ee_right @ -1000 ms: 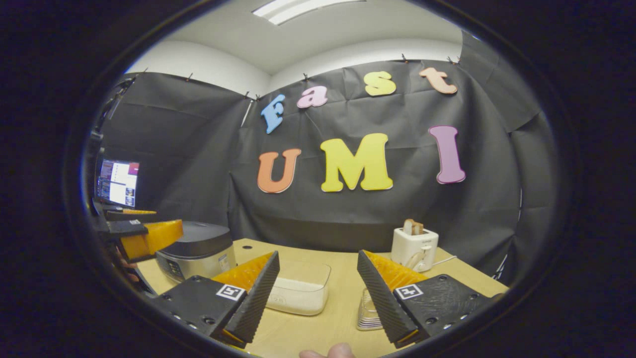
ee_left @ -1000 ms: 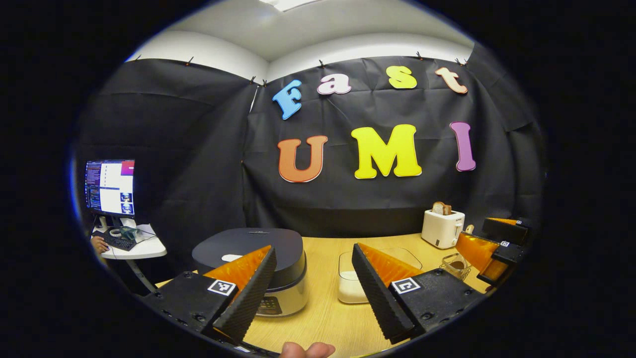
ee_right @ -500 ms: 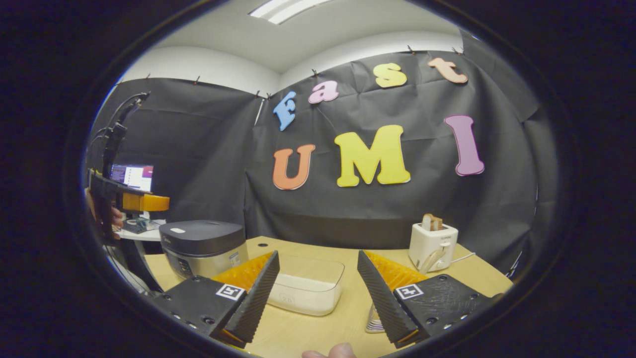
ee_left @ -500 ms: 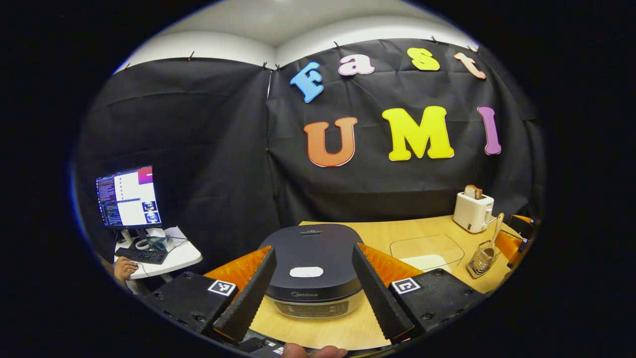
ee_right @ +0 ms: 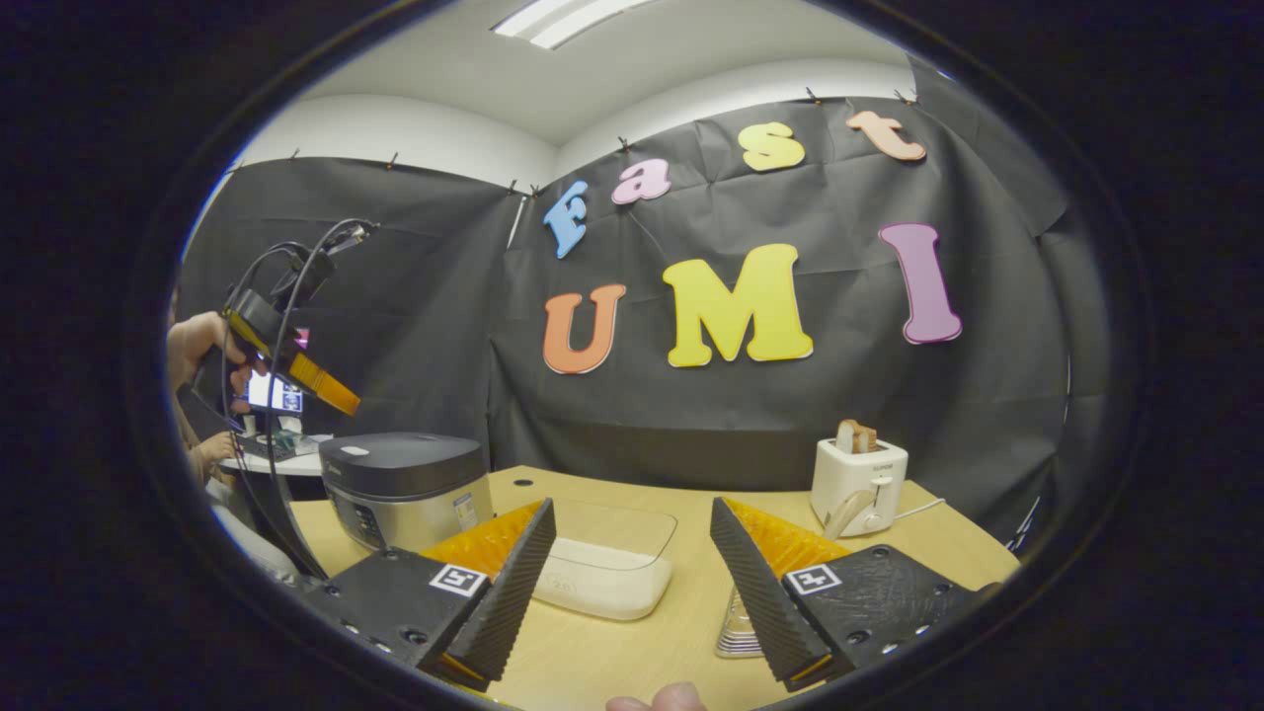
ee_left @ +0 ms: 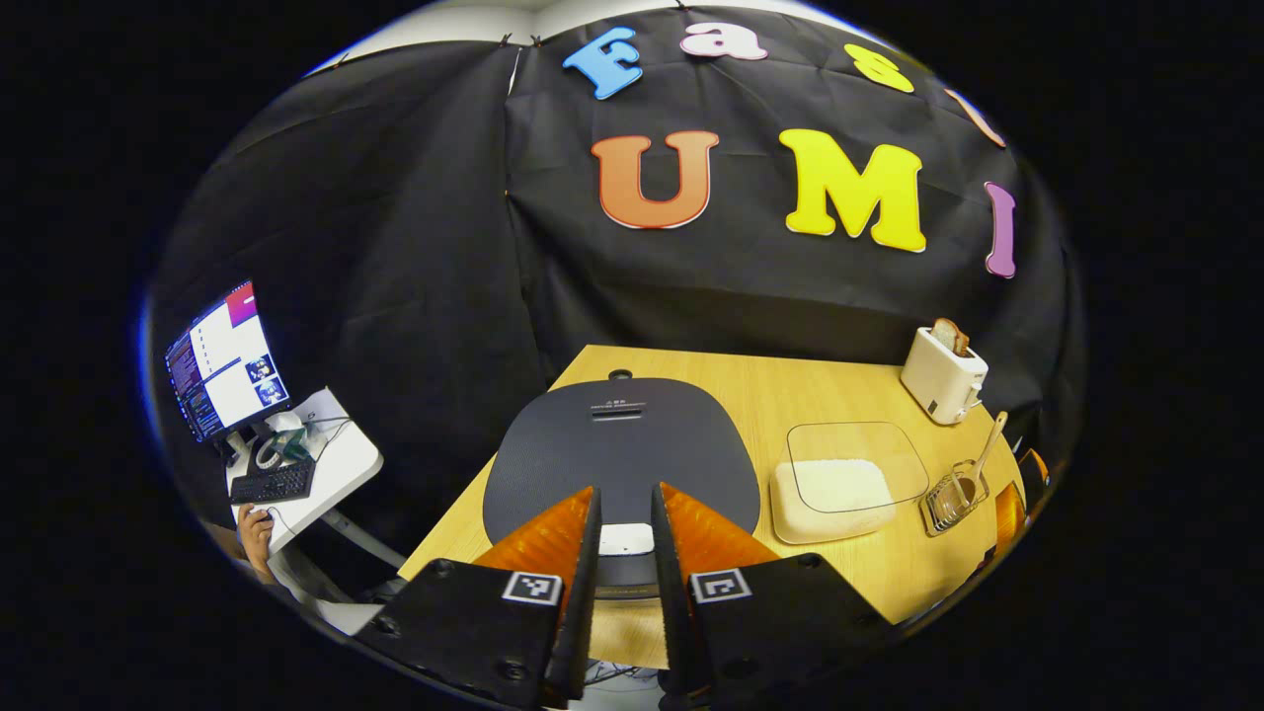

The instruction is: Close the left gripper, press the button to open the rice cooker; take a wooden spoon from the chopstick holder with the right hand, scoop a spoonful of rice and pour it into the rice cooker, then put the wooden spoon back into the chopstick holder.

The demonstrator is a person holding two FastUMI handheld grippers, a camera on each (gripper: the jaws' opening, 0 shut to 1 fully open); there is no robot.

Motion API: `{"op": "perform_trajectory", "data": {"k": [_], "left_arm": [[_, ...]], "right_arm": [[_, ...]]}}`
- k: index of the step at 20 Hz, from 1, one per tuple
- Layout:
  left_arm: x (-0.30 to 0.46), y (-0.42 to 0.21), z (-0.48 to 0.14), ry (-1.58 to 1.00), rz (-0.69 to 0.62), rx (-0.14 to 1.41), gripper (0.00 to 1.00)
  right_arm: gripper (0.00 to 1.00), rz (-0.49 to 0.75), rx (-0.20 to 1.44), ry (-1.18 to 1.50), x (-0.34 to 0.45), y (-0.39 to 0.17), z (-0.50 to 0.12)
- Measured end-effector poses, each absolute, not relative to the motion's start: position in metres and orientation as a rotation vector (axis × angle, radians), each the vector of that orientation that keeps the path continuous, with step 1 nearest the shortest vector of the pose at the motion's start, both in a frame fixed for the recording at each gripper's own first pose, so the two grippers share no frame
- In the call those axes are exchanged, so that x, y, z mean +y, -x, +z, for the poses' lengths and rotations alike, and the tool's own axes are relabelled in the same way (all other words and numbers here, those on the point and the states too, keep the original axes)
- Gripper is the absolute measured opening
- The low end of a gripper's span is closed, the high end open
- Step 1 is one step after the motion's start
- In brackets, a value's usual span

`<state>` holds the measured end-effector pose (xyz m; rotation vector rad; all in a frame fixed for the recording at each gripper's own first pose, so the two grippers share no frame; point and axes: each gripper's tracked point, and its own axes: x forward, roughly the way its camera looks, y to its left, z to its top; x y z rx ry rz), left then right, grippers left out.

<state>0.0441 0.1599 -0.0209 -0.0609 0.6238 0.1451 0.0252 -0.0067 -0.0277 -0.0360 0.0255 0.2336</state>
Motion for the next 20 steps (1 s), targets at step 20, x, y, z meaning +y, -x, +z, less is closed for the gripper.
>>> {"op": "perform_trajectory", "data": {"k": [20], "left_arm": [[0.16,-0.045,-0.066,0.121,0.129,0.783,0.03]], "right_arm": [[0.91,0.179,0.008,0.021,-0.029,-0.016,-0.028]]}}
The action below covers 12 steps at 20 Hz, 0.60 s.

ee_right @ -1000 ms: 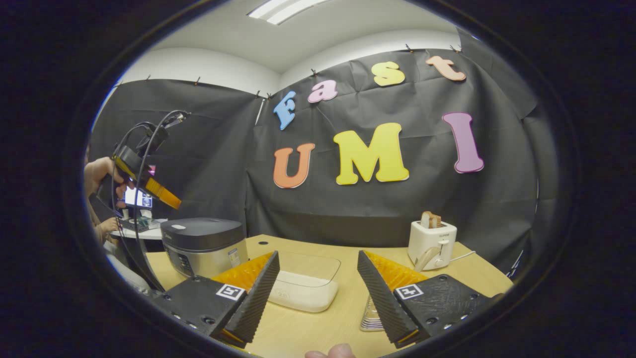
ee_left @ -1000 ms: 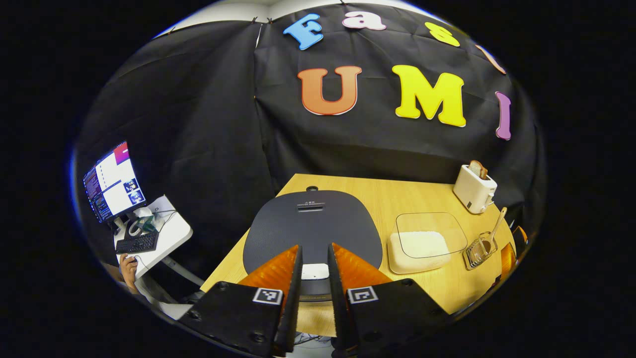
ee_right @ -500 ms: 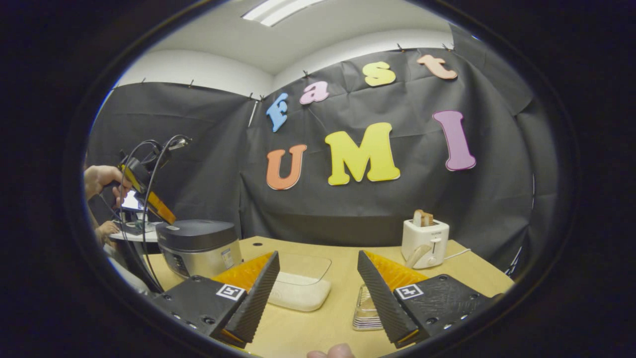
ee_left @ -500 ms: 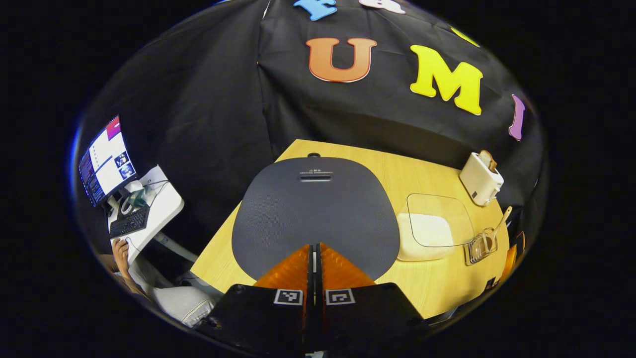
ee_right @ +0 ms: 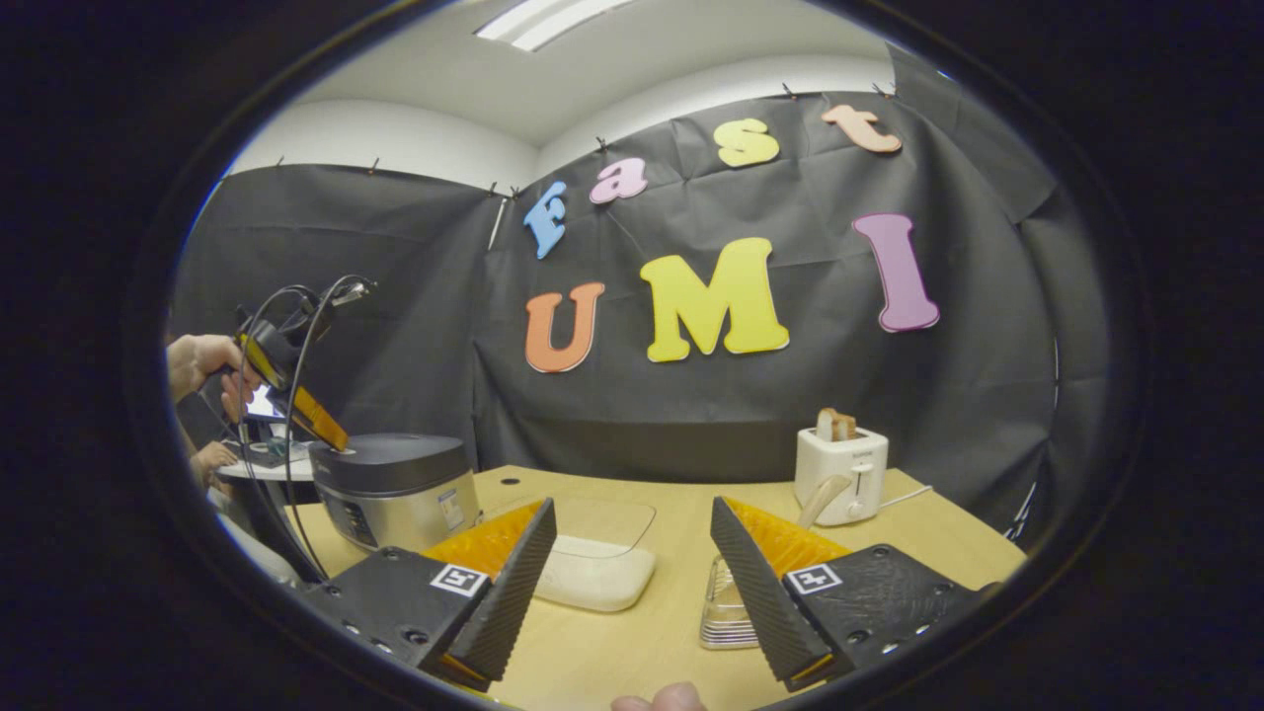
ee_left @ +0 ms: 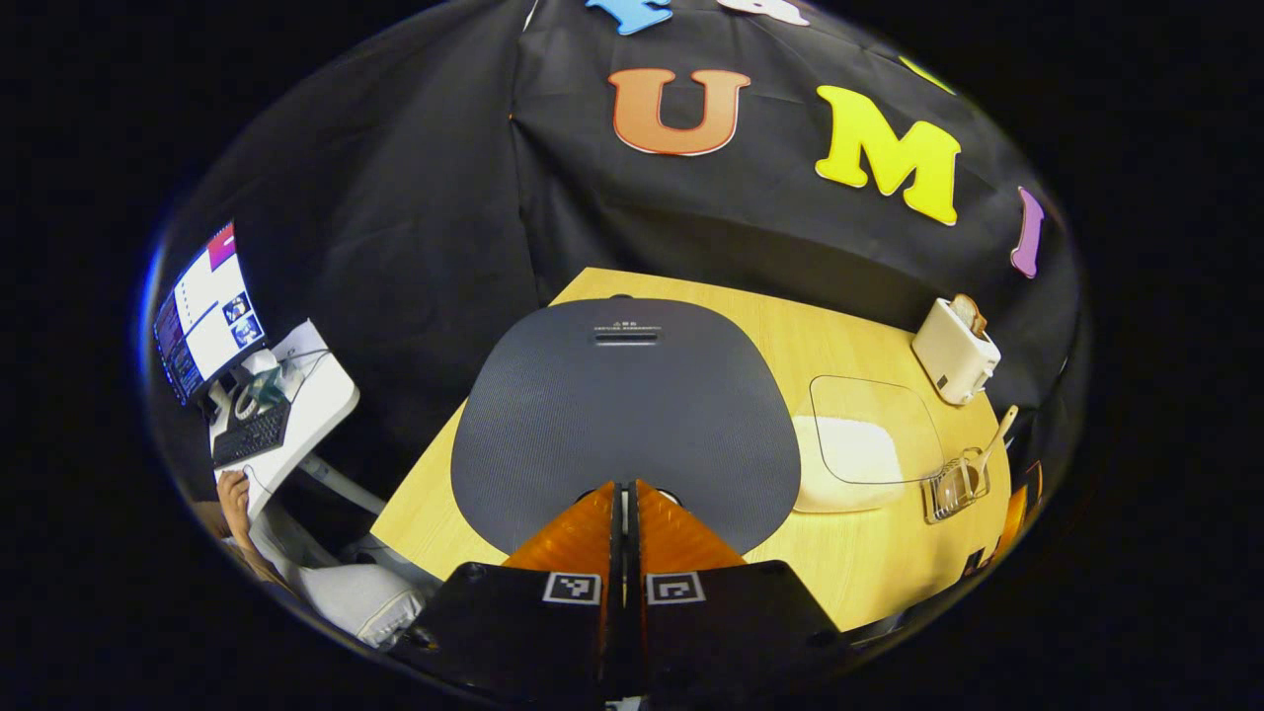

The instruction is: Close the left gripper, press the button to open the rice cooker; take a wooden spoon from the chopstick holder with the right hand, scoop a spoonful of rice and pour it into the rice cooker, then put the wooden spoon back into the chopstick holder.

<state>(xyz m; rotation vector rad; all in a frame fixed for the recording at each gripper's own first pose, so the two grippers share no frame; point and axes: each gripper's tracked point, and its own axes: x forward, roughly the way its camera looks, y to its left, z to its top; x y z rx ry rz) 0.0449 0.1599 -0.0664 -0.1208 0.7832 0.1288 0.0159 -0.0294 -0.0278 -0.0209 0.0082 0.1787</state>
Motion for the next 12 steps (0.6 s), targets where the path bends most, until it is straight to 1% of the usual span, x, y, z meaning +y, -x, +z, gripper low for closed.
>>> {"op": "perform_trajectory", "data": {"k": [1,4,7,8,9,10,11,12], "left_arm": [[0.161,-0.044,-0.061,0.108,0.138,0.763,0.03],[0.165,-0.052,-0.045,0.064,0.167,0.681,0.04],[0.174,-0.075,0.001,-0.042,0.222,0.461,0.03],[0.179,-0.082,0.017,-0.065,0.246,0.387,0.05],[0.178,-0.085,0.031,-0.065,0.261,0.332,0.09],[0.176,-0.09,0.043,-0.052,0.273,0.282,0.27],[0.176,-0.095,0.056,-0.046,0.287,0.226,0.29],[0.183,-0.096,0.07,-0.047,0.309,0.174,0.45]], "right_arm": [[0.94,0.168,-0.006,0.026,-0.032,-0.013,-0.024],[0.94,0.164,-0.014,0.039,-0.031,-0.009,-0.022],[0.94,0.149,-0.008,0.052,-0.033,-0.007,-0.021],[0.94,0.148,-0.011,0.056,-0.033,-0.005,-0.018],[0.93,0.146,-0.015,0.065,-0.034,-0.004,-0.017],[0.96,0.139,-0.023,0.074,-0.035,-0.002,-0.014],[0.94,0.13,-0.029,0.08,-0.039,-0.001,-0.012],[0.94,0.118,-0.031,0.088,-0.042,-0.001,-0.01]]}}
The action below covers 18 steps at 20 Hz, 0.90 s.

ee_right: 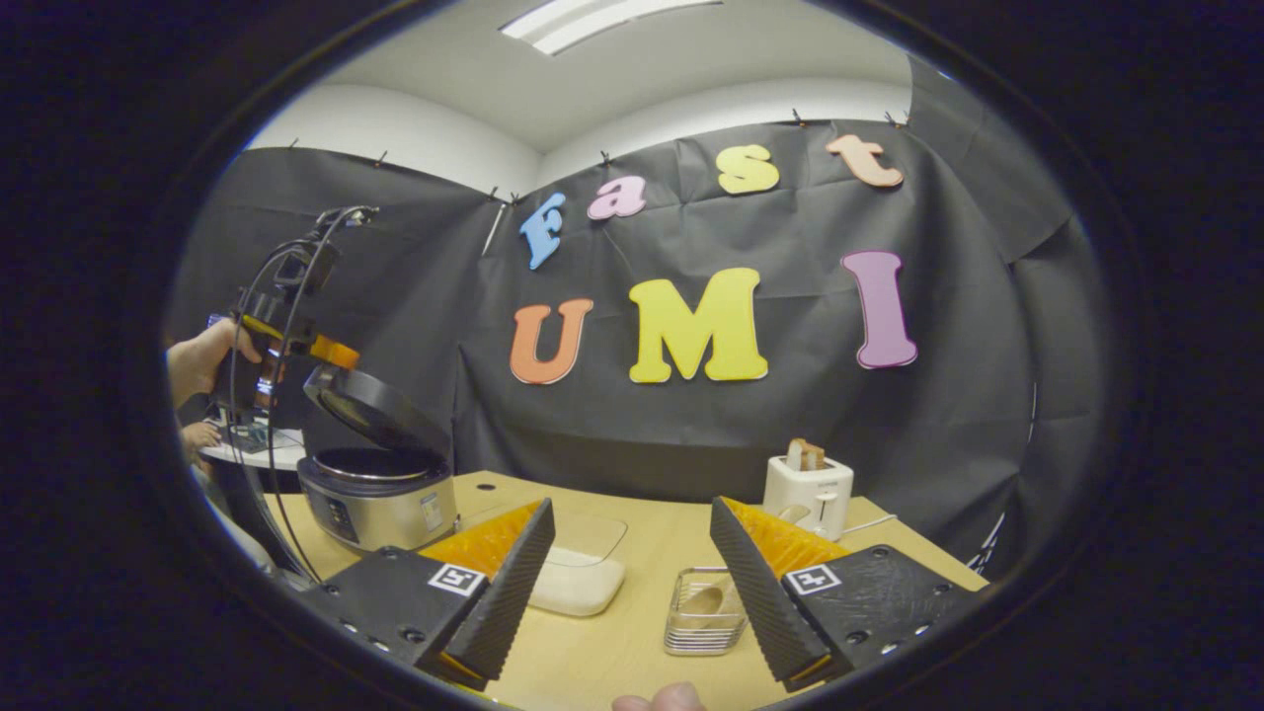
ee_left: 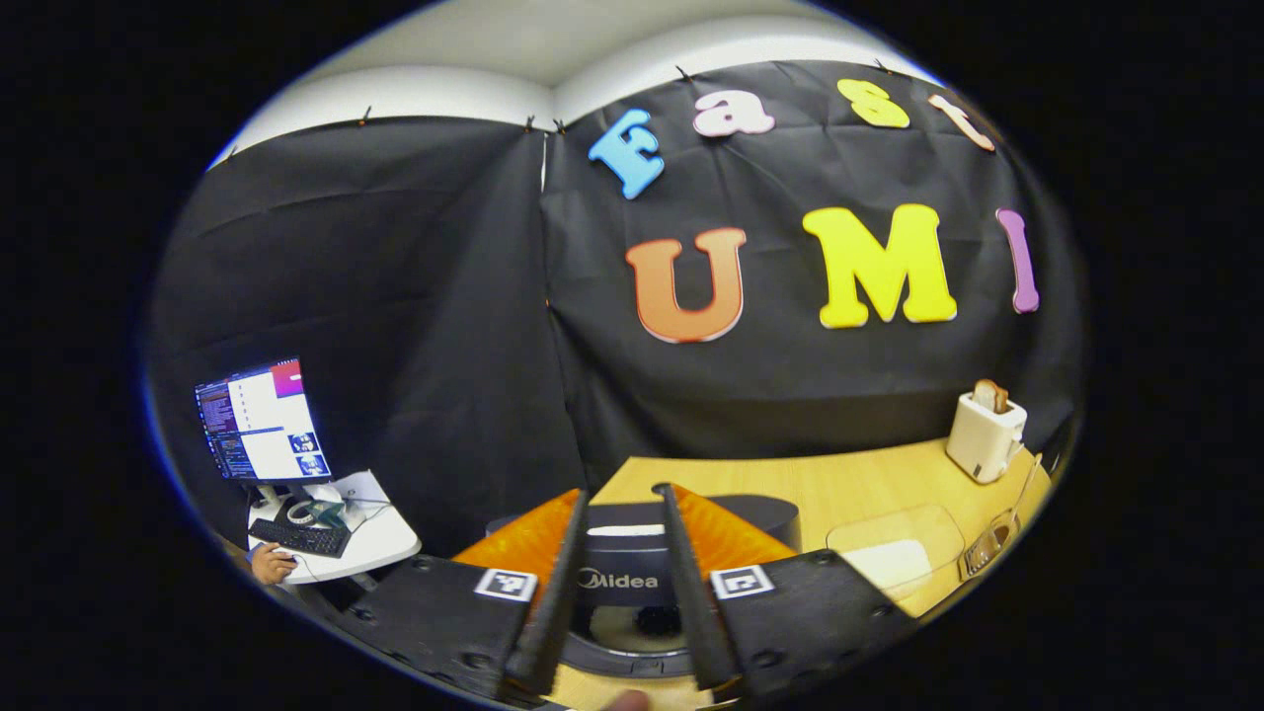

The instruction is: Close the left gripper, press the button to open the rice cooker; take a wooden spoon from the chopstick holder with the right hand, scoop a spoonful of rice and pour it into the rice cooker, then put the wooden spoon back into the chopstick holder.

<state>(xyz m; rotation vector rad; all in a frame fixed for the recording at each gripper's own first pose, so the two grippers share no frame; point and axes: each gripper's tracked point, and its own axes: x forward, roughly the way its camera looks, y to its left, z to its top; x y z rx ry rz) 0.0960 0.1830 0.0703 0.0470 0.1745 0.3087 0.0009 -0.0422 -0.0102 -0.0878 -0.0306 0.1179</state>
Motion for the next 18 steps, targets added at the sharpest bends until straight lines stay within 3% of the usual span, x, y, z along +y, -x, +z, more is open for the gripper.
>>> {"op": "perform_trajectory", "data": {"k": [2,4,5,13,14,15,18], "left_arm": [[0.191,-0.1,0.09,-0.043,0.333,0.094,0.77],[0.178,-0.098,0.092,0.0,0.299,0.083,0.96],[0.177,-0.096,0.091,0.012,0.294,0.079,1.0],[0.101,-0.061,0.033,0.129,0.139,0.133,1.0],[0.093,-0.055,0.027,0.123,0.124,0.136,0.96],[0.085,-0.052,0.023,0.114,0.113,0.127,1.0],[0.065,-0.041,0.013,0.107,0.098,0.076,1.0]], "right_arm": [[0.96,0.098,-0.034,0.104,-0.048,0.0,-0.01],[0.96,0.077,-0.03,0.114,-0.056,0.001,-0.01],[0.95,0.064,-0.029,0.114,-0.061,0.0,-0.012],[0.95,-0.009,0.072,0.071,-0.102,-0.007,-0.035],[0.95,-0.02,0.086,0.064,-0.108,-0.01,-0.036],[0.95,-0.027,0.103,0.057,-0.113,-0.012,-0.038],[0.95,-0.044,0.141,0.031,-0.124,-0.024,-0.04]]}}
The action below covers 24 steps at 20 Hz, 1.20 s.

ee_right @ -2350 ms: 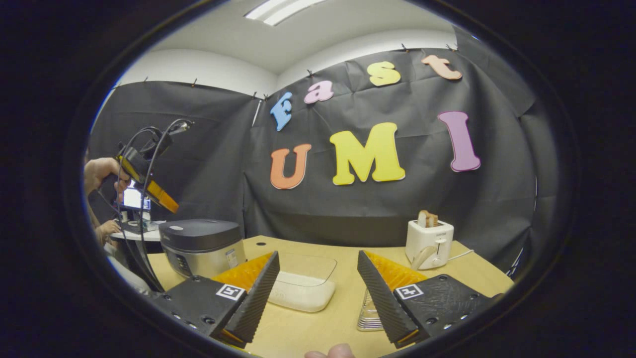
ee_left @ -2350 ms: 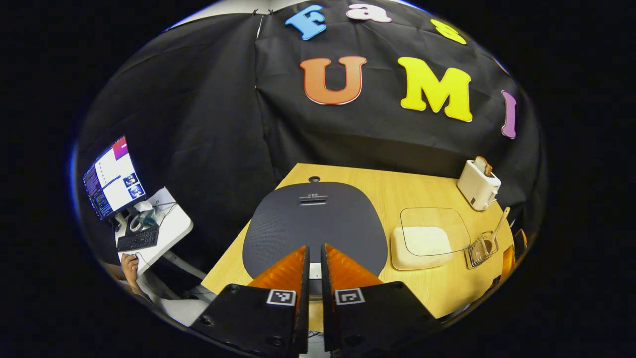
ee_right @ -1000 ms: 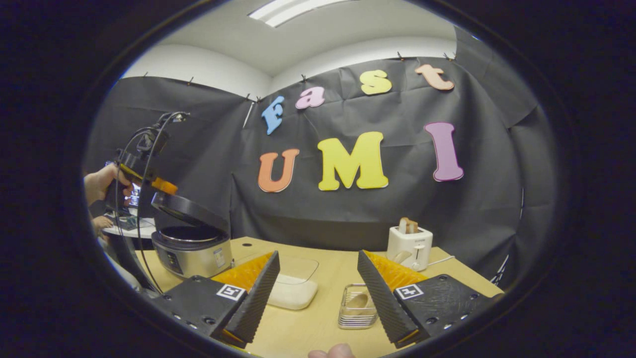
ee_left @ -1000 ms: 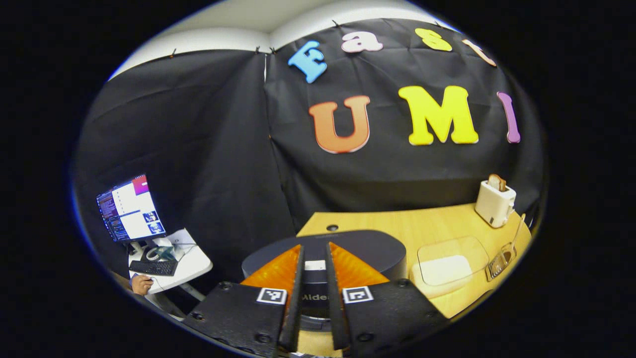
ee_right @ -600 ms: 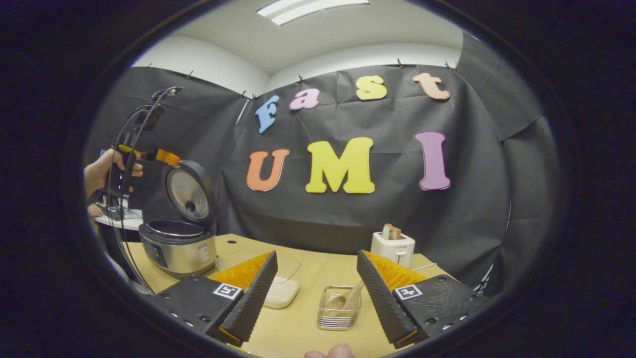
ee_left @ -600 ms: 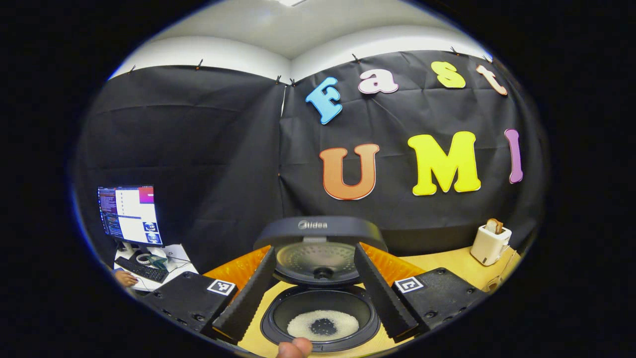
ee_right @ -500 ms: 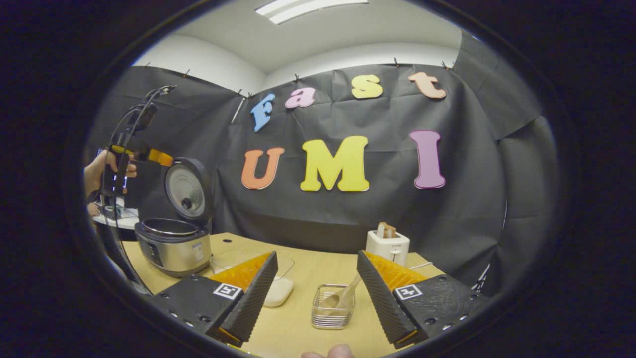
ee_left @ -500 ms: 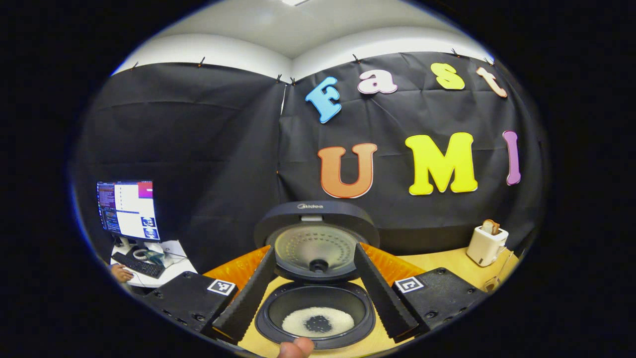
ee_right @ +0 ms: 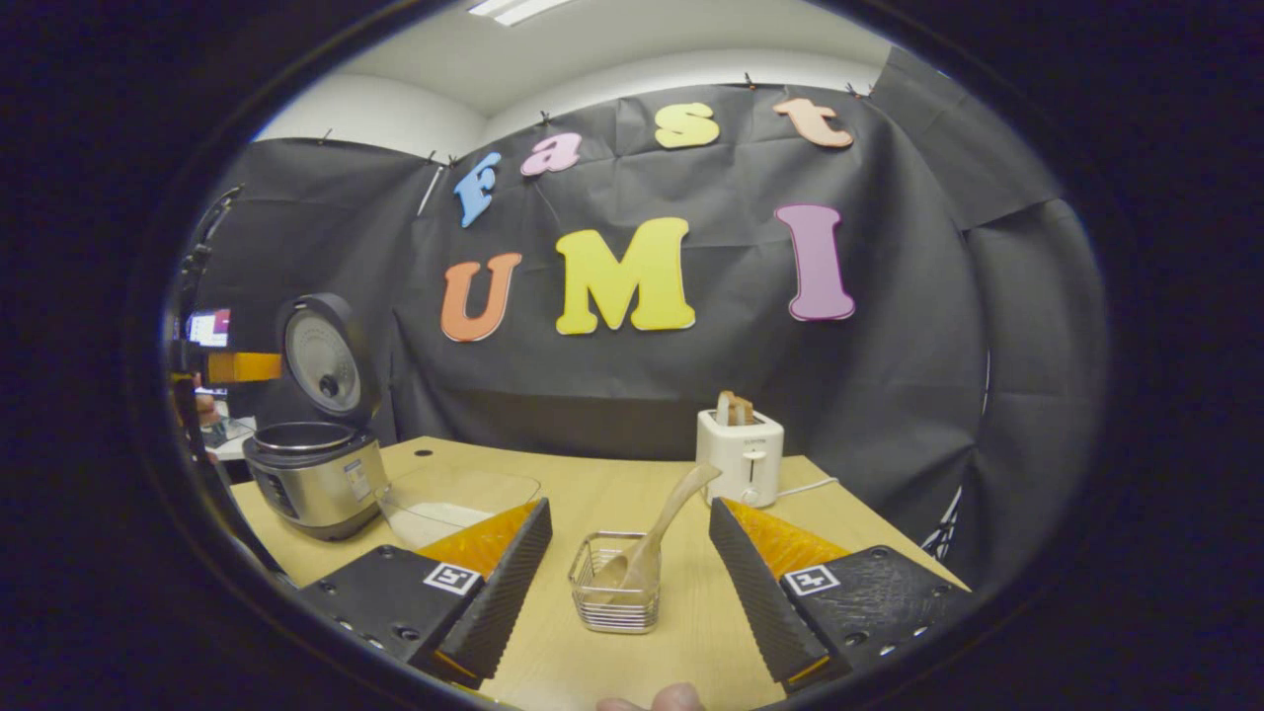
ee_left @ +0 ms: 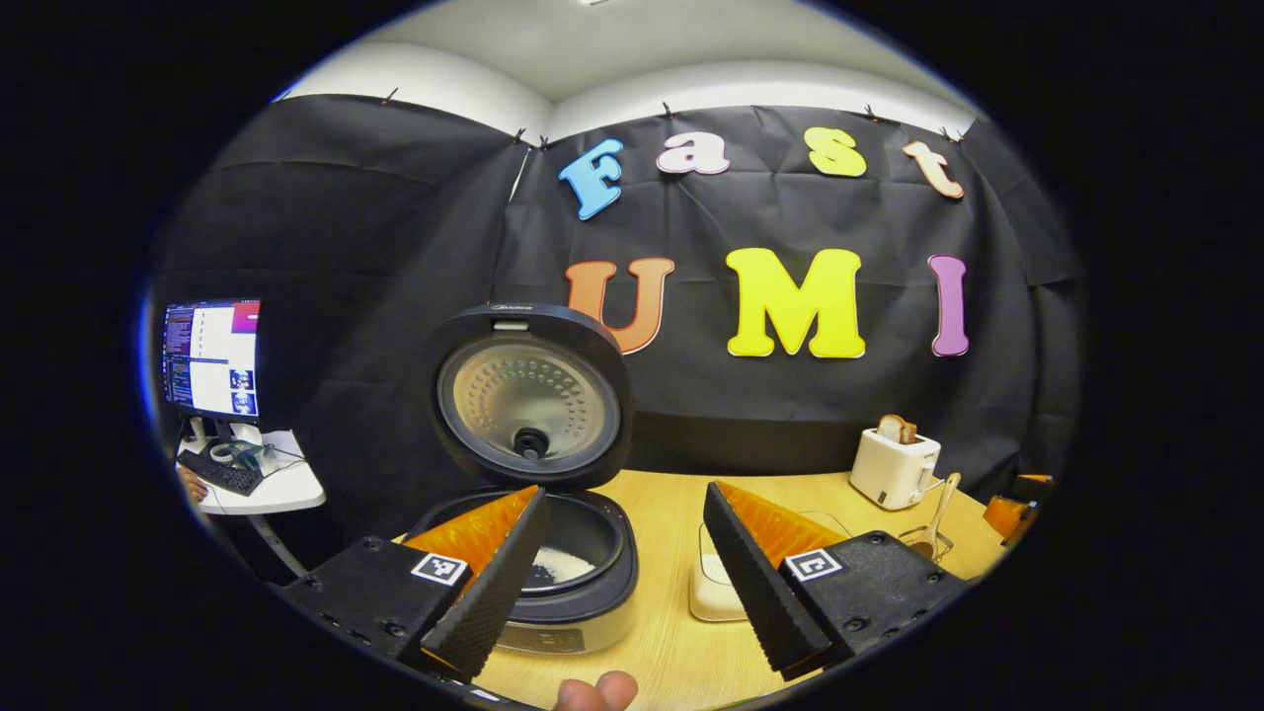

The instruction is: Close the left gripper, press the button to open the rice cooker; take a wooden spoon from the chopstick holder with the right hand, scoop a spoonful of rice and pour it into the rice cooker, then put the wooden spoon back into the chopstick holder.

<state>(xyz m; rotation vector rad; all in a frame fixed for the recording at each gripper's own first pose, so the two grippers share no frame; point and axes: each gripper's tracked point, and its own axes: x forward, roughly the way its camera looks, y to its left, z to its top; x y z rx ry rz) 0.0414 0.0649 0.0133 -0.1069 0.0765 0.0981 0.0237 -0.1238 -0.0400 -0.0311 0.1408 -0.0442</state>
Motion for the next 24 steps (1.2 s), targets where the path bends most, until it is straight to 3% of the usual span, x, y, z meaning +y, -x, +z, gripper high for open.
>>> {"op": "perform_trajectory", "data": {"k": [6,14,15,17,18,19,20,23,24], "left_arm": [[0.058,-0.024,-0.037,0.069,0.1,0.106,1.0],[0.059,-0.012,-0.032,0.034,0.101,0.032,1.0],[0.058,-0.012,-0.032,0.025,0.1,0.027,0.95],[0.059,-0.01,-0.031,0.0,0.096,0.026,1.0],[0.061,-0.009,-0.03,-0.015,0.099,0.023,1.0],[0.065,-0.01,-0.029,-0.022,0.107,0.021,1.0],[0.065,-0.008,-0.029,-0.022,0.106,0.021,1.0],[0.063,-0.006,-0.032,0.013,0.092,0.047,1.0],[0.063,-0.005,-0.035,0.033,0.089,0.064,1.0]], "right_arm": [[0.95,-0.1,0.182,0.025,-0.144,-0.071,-0.054],[0.94,-0.106,0.308,-0.087,-0.154,-0.139,-0.091],[0.95,-0.108,0.329,-0.109,-0.155,-0.146,-0.099],[0.91,-0.109,0.36,-0.144,-0.158,-0.153,-0.109],[0.96,-0.106,0.37,-0.158,-0.159,-0.158,-0.112],[0.92,-0.104,0.38,-0.175,-0.159,-0.162,-0.116],[0.95,-0.096,0.391,-0.196,-0.157,-0.167,-0.119],[0.74,-0.059,0.438,-0.258,-0.15,-0.175,-0.13],[0.6,-0.046,0.452,-0.278,-0.149,-0.176,-0.135]]}}
